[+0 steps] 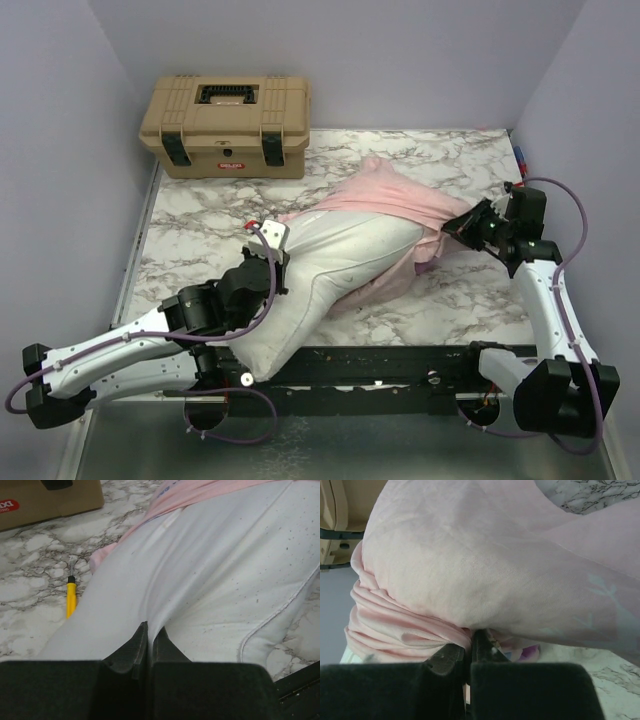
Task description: Remove the pillowcase from the pillow
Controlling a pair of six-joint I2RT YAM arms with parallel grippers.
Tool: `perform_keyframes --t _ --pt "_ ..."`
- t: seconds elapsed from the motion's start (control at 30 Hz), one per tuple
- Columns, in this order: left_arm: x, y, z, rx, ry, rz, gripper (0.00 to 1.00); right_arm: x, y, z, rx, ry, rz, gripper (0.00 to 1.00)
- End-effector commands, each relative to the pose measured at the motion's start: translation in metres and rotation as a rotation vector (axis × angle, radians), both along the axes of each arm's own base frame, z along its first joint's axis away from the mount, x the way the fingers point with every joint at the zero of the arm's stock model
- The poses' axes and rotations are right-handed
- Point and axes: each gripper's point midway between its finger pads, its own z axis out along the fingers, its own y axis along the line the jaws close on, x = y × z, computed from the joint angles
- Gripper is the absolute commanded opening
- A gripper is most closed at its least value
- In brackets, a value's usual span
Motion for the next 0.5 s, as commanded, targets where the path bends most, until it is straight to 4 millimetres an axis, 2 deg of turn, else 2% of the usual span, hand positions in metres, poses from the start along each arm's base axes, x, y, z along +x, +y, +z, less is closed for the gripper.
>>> perform_keyframes --t 0.0,0.03,0.07,0.13,0.23,0.3,0.47 --pt "0.003 0.024 0.004 0.094 -0.053 0.009 0.0 0.016 -0.037 0.005 -0.123 -0.093 -0.095 0.06" --pt "0.003 0.021 0.006 0.082 -0.059 -0.006 0.07 0.014 -0.036 0.006 -0.136 -0.109 -0.081 0.09" --pt "0.002 0.019 0.01 0.066 -0.066 -0.018 0.22 0.011 -0.035 0.005 -0.145 -0.12 -0.066 0.13" --pt "0.001 0.014 0.017 0.029 -0.08 -0.042 0.41 0.006 -0.034 0.003 -0.159 -0.125 -0.05 0.18" --pt "-0.001 0.004 0.03 -0.043 -0.099 -0.077 0.61 0.0 -0.033 -0.005 -0.172 -0.112 -0.037 0.3" --pt "-0.002 -0.003 0.04 -0.087 -0.105 -0.092 0.68 -0.003 -0.031 -0.01 -0.187 -0.105 -0.031 0.42" --pt "0.009 -0.011 0.05 -0.11 -0.098 -0.034 0.76 -0.007 -0.032 -0.005 -0.263 -0.108 -0.042 0.68"
